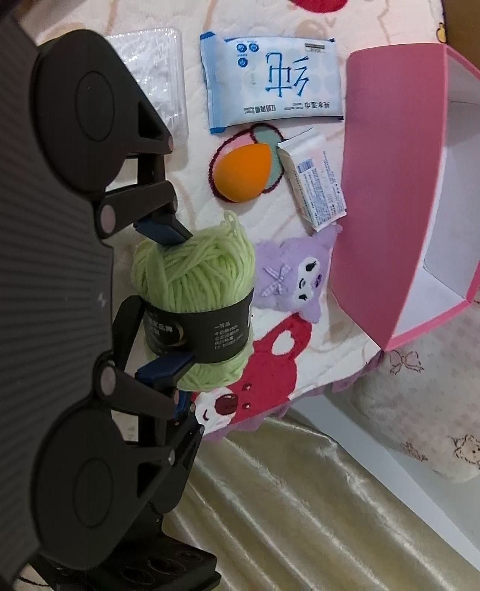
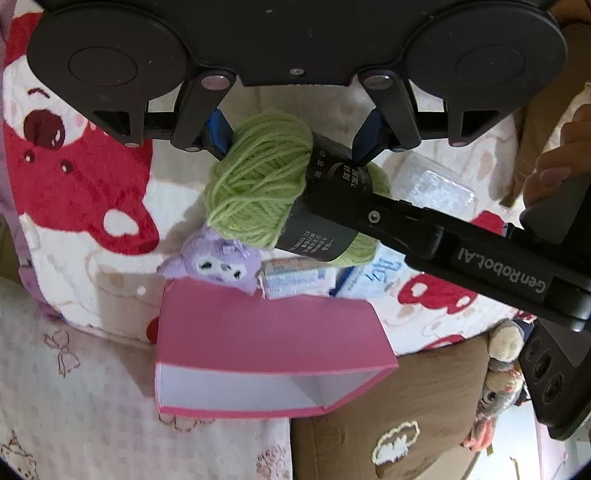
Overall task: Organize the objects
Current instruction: 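Close the left gripper on the green yarn while the right gripper closes on it too, then lift the yarn with both grippers and carry it over the pink box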
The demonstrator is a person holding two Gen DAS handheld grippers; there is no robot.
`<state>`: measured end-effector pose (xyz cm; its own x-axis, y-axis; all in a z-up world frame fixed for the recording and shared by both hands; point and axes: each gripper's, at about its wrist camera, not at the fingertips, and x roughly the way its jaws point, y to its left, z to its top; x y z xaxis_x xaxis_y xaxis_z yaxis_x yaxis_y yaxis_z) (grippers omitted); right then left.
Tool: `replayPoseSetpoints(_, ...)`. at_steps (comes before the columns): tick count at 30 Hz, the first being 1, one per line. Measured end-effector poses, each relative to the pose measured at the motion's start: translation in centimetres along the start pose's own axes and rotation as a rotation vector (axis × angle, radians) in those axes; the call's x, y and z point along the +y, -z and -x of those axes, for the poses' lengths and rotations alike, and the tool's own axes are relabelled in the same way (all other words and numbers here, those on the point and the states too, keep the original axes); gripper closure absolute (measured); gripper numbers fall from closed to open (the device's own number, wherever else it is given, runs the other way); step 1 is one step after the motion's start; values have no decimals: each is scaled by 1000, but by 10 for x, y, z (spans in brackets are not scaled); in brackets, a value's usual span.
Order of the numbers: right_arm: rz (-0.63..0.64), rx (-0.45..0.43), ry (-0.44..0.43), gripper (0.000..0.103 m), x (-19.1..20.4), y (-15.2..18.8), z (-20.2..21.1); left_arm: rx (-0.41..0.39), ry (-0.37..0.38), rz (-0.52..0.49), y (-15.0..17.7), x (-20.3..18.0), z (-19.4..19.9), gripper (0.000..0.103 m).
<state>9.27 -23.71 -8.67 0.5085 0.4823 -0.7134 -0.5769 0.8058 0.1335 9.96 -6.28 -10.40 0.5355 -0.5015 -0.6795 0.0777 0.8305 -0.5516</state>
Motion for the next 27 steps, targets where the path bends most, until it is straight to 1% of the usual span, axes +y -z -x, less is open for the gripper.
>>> replayPoseSetpoints(7, 11, -24, -21, 31, 12, -5, 19, 3, -8, -24, 4, -9, 23, 42)
replayPoseSetpoints(12, 14, -65, -43, 31, 25, -12, 36, 21, -20, -39, 8, -14, 43, 42)
replayPoseSetpoints(15, 43, -86, -31, 31, 39, -18, 43, 10, -23, -52, 7, -15, 57, 42)
replayPoseSetpoints(19, 81, -117, -10, 32, 54, -27, 52, -7, -31, -92, -1, -20, 75, 42)
replayPoseSetpoints(22, 76, -149, -9, 32, 62, -37, 60, -31, -50, -142, -9, -30, 92, 42)
replayPoseSetpoints(27, 93, -213, 17, 32, 76, -62, 75, -51, -70, -166, -36, -45, 120, 42)
